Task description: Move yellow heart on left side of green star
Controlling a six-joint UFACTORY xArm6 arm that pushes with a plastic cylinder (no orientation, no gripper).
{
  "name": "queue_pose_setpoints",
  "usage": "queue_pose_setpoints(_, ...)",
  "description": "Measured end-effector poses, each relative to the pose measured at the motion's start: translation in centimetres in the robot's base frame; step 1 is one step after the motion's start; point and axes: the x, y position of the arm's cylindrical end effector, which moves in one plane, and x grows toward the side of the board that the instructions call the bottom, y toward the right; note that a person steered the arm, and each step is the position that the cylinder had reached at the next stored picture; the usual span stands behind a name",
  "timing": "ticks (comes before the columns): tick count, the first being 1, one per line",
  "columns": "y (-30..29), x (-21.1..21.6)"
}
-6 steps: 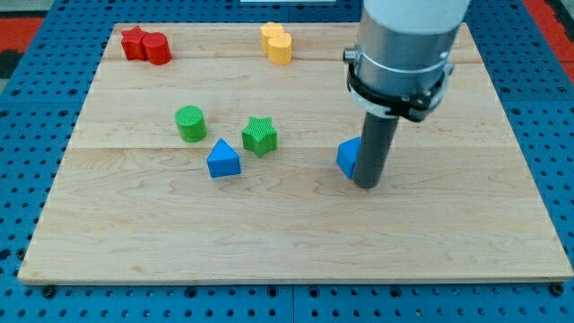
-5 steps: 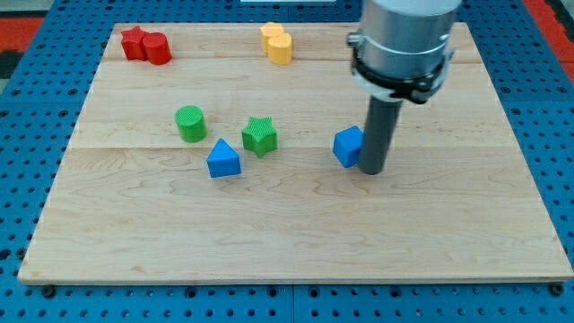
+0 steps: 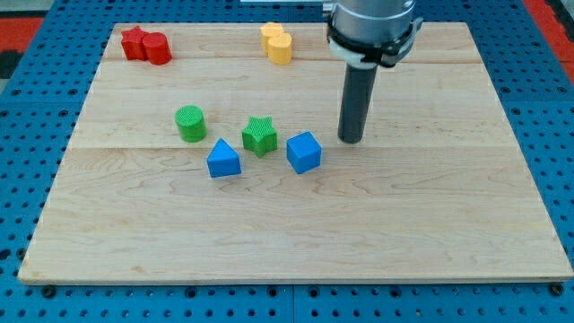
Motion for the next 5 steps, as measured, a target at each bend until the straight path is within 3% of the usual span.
queue_pose_setpoints(3, -4.4, -16.7)
queue_pose_setpoints(4, -6.8, -19.2)
queue_pose_setpoints(5, -10.7, -18.6)
